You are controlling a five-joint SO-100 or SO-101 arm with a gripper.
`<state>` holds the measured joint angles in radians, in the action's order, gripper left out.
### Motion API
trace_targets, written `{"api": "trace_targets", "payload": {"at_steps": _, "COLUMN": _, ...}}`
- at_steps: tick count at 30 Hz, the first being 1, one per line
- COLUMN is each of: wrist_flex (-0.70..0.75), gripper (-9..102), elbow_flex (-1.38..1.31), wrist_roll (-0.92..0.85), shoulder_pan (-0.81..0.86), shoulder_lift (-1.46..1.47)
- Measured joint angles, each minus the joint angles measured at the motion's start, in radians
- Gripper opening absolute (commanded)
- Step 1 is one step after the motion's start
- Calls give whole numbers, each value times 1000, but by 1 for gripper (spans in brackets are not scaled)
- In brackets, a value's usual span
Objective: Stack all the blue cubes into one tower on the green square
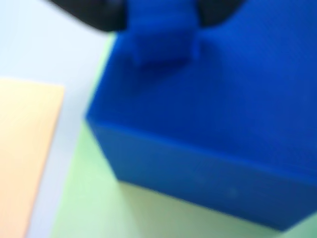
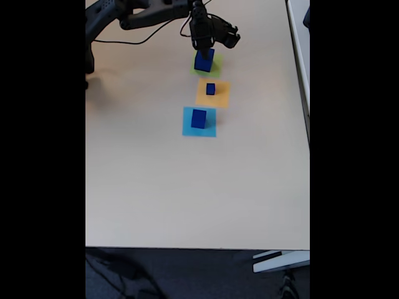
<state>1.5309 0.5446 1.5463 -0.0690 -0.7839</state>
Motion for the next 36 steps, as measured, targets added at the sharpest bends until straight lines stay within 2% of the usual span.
{"api": "trace_targets", "payload": {"at_steps": 13, "wrist_flex": -166, "gripper": 0, "elbow_flex": 21, "wrist_roll": -160, "shoulder_pan": 120, "shoulder_lift": -2}}
{"api": "trace_targets", "payload": {"at_steps": 23, "wrist_flex": -295, "gripper": 0, "elbow_flex": 179, "wrist_roll": -215, "shoulder_pan": 160, "shoulder_lift": -20}}
{"api": "trace_targets", "payload": {"at_steps": 36, "wrist_flex": -304, "gripper": 0, "elbow_flex": 204, "wrist_roll": -232, "shoulder_pan": 176, "shoulder_lift": -41}}
